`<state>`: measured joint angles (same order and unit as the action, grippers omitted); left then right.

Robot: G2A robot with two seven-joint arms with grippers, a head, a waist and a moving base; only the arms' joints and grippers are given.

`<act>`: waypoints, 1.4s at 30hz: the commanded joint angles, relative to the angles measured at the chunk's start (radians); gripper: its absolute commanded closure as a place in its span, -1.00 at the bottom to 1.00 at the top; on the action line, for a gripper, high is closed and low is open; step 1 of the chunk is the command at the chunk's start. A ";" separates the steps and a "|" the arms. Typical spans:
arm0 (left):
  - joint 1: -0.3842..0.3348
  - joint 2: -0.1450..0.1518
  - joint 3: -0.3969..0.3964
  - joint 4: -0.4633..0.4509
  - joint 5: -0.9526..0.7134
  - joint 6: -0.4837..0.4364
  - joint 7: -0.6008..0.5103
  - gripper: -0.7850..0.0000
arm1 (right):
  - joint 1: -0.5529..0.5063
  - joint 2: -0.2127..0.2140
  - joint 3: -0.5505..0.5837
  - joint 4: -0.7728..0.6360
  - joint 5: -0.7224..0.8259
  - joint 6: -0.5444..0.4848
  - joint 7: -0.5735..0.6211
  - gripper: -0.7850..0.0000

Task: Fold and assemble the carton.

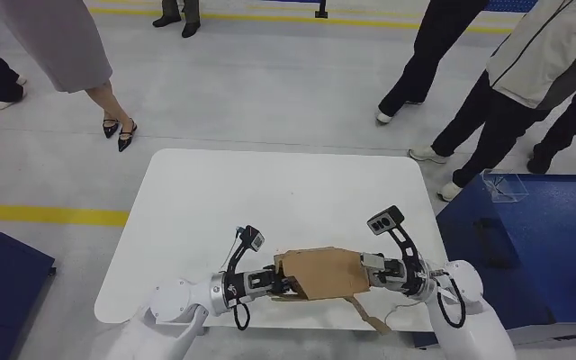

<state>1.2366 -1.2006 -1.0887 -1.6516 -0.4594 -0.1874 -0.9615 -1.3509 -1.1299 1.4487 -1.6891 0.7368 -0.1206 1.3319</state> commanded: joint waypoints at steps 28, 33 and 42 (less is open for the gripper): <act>0.026 0.018 -0.119 -0.056 0.220 -0.164 0.205 -1.00 | 0.019 -0.001 -0.024 0.037 0.046 0.022 -0.170 1.00; 0.026 0.018 -0.119 -0.056 0.220 -0.164 0.205 -1.00 | 0.038 -0.005 -0.024 0.069 0.201 0.138 -0.172 1.00; 0.048 0.017 -0.134 -0.083 0.174 -0.153 0.251 -1.00 | 0.035 -0.007 -0.019 0.049 0.265 0.163 -0.209 1.00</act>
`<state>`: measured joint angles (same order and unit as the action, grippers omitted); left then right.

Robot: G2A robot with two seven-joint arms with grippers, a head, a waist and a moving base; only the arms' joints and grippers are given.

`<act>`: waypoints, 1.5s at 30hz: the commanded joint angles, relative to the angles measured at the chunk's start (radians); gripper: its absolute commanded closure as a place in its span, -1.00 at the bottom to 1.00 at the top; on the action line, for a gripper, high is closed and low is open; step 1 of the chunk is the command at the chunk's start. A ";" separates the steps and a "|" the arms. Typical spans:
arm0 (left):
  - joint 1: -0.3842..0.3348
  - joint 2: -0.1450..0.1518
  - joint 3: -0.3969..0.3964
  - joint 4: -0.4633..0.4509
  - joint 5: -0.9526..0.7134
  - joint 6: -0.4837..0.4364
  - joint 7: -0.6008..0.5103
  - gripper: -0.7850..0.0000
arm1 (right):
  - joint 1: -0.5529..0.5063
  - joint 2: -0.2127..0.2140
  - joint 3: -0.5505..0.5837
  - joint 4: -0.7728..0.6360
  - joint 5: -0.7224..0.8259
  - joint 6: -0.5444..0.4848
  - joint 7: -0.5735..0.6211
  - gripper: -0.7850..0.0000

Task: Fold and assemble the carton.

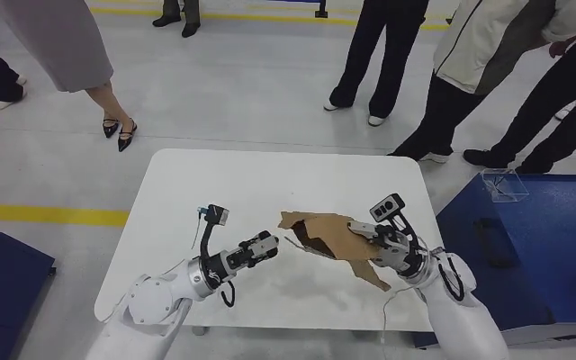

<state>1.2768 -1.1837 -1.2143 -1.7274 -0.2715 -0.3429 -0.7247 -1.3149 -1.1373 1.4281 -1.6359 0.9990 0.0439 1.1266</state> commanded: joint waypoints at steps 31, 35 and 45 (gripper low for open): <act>0.193 0.014 -0.103 -0.315 0.044 -0.092 0.104 -1.00 | -0.023 0.005 -0.025 0.004 -0.010 0.126 -0.041 1.00; 0.229 0.014 -0.101 -0.346 0.165 -0.180 0.149 -1.00 | -0.008 0.004 -0.032 0.007 0.002 0.150 -0.083 1.00; 0.226 -0.002 -0.013 -0.362 0.442 -0.037 0.334 -1.00 | -0.008 0.001 -0.056 0.003 0.049 0.185 -0.074 1.00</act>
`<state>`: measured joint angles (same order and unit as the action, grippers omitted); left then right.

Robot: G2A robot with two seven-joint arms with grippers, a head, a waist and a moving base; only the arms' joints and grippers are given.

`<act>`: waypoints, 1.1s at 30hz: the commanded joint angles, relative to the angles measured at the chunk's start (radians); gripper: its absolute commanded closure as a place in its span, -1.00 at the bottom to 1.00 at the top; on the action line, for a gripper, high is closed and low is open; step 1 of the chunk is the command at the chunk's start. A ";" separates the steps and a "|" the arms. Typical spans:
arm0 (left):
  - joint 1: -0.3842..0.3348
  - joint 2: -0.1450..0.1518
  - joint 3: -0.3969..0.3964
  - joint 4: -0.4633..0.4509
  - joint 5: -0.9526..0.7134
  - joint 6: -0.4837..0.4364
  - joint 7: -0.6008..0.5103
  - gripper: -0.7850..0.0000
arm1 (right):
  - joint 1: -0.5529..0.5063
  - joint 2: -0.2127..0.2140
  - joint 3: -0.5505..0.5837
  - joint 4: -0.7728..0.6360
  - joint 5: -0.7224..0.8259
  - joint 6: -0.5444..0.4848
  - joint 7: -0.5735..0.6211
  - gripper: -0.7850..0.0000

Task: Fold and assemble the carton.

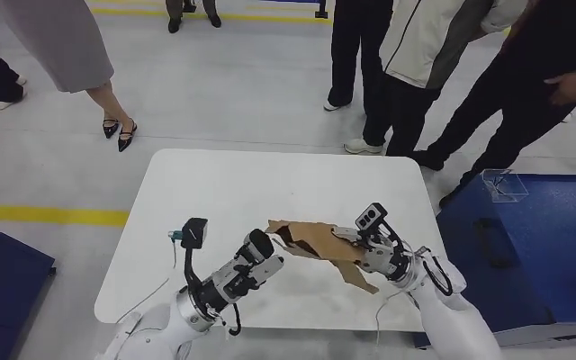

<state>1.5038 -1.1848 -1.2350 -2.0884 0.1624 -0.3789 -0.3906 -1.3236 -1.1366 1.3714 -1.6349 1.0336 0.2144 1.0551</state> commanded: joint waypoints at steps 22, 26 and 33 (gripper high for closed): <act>-0.112 -0.014 0.091 0.164 -0.350 -0.189 -0.168 -1.00 | -0.028 0.002 -0.018 0.016 0.388 0.495 -0.061 1.00; -0.106 -0.013 0.106 0.163 -0.366 -0.207 -0.204 -1.00 | -0.033 0.004 -0.015 0.007 0.370 0.465 -0.075 1.00; -0.107 -0.014 0.134 0.166 -0.380 -0.180 -0.224 -1.00 | -0.044 0.005 -0.008 -0.016 0.253 0.291 -0.048 1.00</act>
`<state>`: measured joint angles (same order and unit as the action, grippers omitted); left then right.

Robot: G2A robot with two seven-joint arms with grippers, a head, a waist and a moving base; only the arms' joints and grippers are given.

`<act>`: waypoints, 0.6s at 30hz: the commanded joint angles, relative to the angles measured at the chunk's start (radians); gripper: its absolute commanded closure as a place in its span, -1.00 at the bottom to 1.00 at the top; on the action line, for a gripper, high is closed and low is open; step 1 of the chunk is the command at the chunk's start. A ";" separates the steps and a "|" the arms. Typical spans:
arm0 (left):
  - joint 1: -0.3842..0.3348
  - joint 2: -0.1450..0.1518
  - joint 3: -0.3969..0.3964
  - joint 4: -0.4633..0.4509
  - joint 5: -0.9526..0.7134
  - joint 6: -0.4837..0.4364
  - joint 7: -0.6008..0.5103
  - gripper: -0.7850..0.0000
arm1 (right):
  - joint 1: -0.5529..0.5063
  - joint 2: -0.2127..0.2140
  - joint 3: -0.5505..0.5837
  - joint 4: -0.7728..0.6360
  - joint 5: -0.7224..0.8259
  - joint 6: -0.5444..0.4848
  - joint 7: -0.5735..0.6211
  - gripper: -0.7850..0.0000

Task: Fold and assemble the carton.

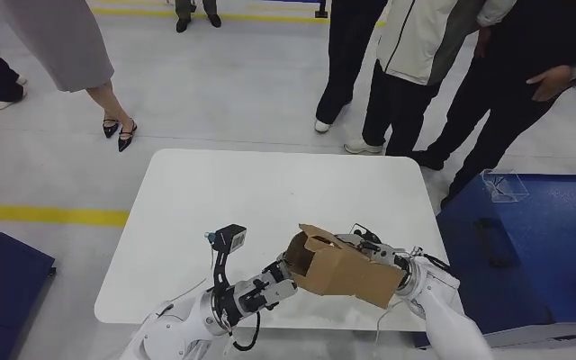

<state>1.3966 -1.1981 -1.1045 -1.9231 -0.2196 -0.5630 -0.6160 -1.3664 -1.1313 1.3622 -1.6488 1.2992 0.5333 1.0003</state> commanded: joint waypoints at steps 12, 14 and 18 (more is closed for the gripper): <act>-0.002 -0.004 -0.008 0.018 0.097 0.118 0.121 -1.00 | -0.009 0.000 0.034 -0.017 -0.133 -0.283 0.066 1.00; 0.000 -0.004 -0.011 0.018 0.100 0.133 0.131 -1.00 | -0.008 0.000 0.040 -0.020 -0.144 -0.305 0.070 1.00; 0.009 -0.004 -0.020 0.004 0.130 0.156 0.155 -1.00 | -0.003 0.001 0.051 -0.028 -0.197 -0.376 0.077 1.00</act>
<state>1.4030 -1.2021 -1.1222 -1.9157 -0.0979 -0.4112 -0.4671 -1.3699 -1.1302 1.4112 -1.6751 1.1171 0.1747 1.0771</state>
